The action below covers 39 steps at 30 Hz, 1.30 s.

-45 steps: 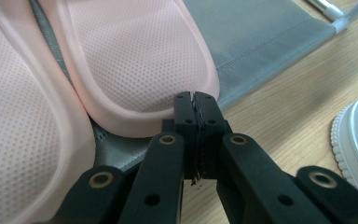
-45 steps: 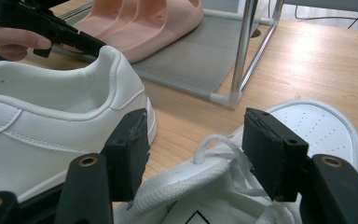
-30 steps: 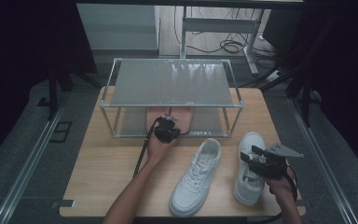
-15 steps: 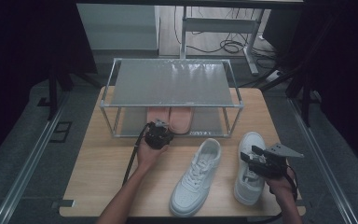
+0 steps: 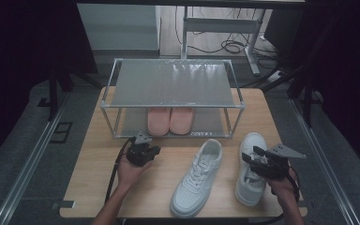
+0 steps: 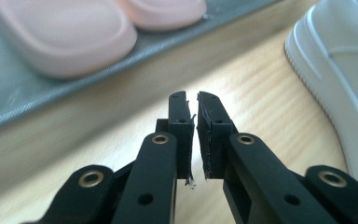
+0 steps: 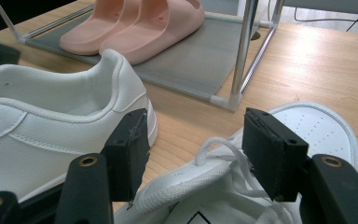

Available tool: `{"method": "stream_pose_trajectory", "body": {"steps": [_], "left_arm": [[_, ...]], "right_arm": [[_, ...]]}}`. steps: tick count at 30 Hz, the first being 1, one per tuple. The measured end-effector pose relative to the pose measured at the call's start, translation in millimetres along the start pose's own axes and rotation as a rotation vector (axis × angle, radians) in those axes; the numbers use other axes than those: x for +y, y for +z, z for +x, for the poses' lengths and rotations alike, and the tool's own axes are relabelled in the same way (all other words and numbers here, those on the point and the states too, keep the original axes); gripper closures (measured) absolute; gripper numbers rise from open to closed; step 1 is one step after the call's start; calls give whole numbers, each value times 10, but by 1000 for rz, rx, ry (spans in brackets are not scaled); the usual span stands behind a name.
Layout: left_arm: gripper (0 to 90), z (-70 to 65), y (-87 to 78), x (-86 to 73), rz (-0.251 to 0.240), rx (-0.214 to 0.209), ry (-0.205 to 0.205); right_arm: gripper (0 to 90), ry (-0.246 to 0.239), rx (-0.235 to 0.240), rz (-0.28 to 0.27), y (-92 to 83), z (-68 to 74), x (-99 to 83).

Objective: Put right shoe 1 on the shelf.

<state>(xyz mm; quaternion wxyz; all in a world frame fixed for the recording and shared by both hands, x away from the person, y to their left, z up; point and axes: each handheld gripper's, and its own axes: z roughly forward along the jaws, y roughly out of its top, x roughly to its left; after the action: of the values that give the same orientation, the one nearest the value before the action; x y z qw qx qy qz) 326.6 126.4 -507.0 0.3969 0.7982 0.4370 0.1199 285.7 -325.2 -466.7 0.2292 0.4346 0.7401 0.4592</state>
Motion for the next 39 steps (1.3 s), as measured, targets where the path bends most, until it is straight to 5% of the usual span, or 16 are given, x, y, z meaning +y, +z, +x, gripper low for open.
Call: {"method": "stream_pose_trajectory", "body": {"steps": [12,16,24,32,39], "left_arm": [[858,148,-422,-370,-4,18,-57],[796,162,-536,-473,9,44,-48],[497,195,-670,-583,29,3,-63],[415,238,-671,-608,23,-34,-69],[340,299,-698,-628,24,3,-95]], "right_arm": [[417,-2,1,4,8,14,-3],[416,-8,3,2,-2,29,7],[416,-18,9,-7,-39,59,38],[416,-19,8,-9,-44,62,35],[416,-30,19,-8,-66,96,53]]}}
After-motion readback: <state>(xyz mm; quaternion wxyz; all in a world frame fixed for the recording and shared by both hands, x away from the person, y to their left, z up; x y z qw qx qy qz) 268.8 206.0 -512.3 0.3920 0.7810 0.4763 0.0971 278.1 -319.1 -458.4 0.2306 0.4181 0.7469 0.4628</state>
